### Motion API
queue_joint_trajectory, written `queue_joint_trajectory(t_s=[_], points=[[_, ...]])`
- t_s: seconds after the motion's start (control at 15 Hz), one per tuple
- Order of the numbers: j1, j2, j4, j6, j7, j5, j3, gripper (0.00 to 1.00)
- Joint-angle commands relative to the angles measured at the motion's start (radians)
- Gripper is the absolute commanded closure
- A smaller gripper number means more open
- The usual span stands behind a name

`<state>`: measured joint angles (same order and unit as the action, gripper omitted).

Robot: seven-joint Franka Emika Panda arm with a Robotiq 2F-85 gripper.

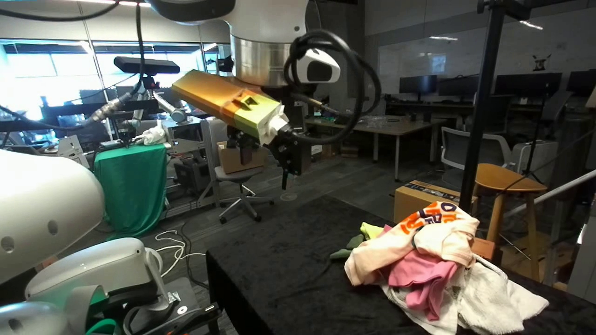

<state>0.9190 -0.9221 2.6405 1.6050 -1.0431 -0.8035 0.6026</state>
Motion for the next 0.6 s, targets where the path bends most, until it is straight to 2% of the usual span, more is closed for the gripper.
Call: queue_joint_trajectory(t_s=[0.0,0.2,0.27,0.33,0.4,0.53], points=[[-0.269,0.051,0.053,0.159,0.205,-0.014,-0.201,0.00],[-0.484,0.064,0.099,0.360,0.315,0.015,-0.309,0.00],[-0.538,0.087,0.090,0.354,0.334,0.100,-0.363,0.00],[-0.590,0.086,0.104,0.395,0.359,0.099,-0.390,0.00],[-0.461,0.050,0.101,0.330,0.294,0.003,-0.286,0.00],[-0.478,0.054,0.108,0.343,0.300,0.003,-0.303,0.00]])
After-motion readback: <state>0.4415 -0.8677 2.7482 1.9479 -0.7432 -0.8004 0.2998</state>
